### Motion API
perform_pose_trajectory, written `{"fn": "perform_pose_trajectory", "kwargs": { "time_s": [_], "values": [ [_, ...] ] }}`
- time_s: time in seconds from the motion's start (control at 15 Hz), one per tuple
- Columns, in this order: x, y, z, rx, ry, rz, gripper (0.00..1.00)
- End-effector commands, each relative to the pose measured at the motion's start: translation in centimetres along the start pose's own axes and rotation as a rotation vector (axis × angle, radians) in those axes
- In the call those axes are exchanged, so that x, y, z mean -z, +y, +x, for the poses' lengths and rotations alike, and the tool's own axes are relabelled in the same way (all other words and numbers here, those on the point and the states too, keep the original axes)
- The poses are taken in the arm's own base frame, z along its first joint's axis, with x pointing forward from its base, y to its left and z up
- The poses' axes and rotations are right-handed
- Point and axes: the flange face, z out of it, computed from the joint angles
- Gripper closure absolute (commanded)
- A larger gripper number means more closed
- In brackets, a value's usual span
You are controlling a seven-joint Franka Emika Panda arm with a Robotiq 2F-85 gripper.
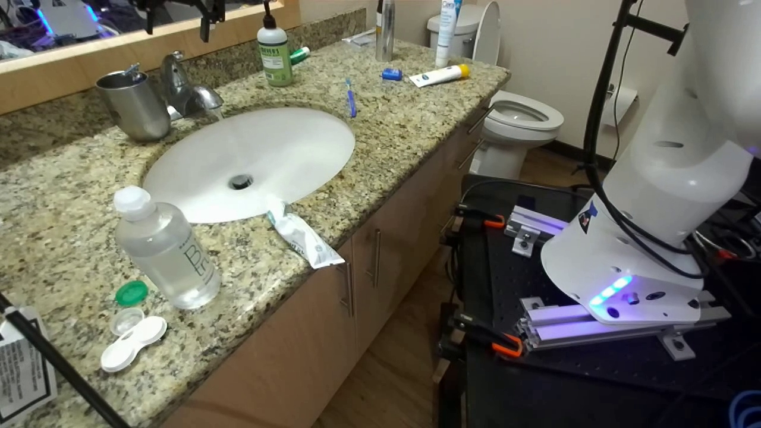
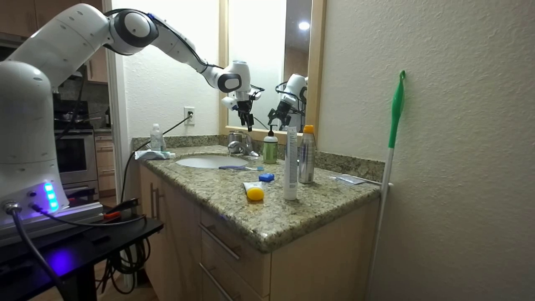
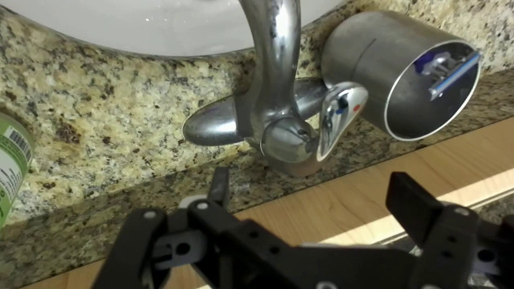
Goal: Close the tap and then remove the shaving stick from the metal cup and put it on the right side of the sink counter
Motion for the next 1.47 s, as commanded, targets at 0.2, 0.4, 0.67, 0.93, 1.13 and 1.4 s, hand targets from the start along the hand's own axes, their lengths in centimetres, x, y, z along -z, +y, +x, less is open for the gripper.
{"fn": "perform_pose_trajectory", "kwargs": {
  "time_s": [0.2,0.4,0.67,0.93,1.13,1.4],
  "values": [
    [-0.8,0.7,0.2,-0.028,-0.043,-0.011,0.00],
    [-3.2,2.5,-0.7,-0.081,-0.163,-0.036,0.00],
    [-5.2,3.3,-1.0,-0.142,-0.225,-0.066,0.00],
    [-6.7,3.8,-1.1,-0.207,-0.302,-0.090,0.00],
    [-6.7,4.2,-0.8,-0.251,-0.329,-0.105,0.00],
    [-7.0,5.3,-0.9,-0.316,-0.443,-0.099,0.00]
  ]
}}
